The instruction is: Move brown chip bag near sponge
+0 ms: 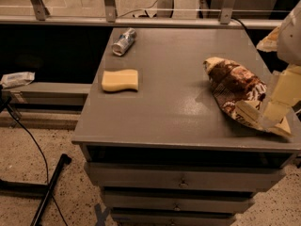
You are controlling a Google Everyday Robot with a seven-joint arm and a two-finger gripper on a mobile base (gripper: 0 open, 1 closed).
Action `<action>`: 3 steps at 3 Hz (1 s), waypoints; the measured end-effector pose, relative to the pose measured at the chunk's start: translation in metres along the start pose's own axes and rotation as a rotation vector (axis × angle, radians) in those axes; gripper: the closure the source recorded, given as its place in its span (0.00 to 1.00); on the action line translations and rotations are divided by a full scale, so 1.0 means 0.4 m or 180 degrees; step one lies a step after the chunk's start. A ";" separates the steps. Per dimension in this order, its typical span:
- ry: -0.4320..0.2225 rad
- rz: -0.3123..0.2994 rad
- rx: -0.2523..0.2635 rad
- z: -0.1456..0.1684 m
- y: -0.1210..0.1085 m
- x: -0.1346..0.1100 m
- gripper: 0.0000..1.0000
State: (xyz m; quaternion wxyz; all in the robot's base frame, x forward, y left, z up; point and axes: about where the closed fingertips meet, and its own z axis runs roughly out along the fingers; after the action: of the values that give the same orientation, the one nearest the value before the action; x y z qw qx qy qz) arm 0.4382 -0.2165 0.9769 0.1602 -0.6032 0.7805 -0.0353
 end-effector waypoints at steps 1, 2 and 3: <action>0.0000 0.0000 0.0001 0.000 0.000 0.000 0.00; -0.0021 0.0073 -0.0124 0.054 -0.040 0.005 0.00; 0.0143 0.0363 -0.0174 0.199 -0.130 0.007 0.00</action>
Offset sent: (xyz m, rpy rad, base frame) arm 0.0316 -0.0106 -0.0271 0.0453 0.0875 -0.0207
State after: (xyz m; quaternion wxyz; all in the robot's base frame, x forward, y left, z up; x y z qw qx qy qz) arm 0.5093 -0.2222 0.9138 0.1278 -0.5610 0.8177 -0.0184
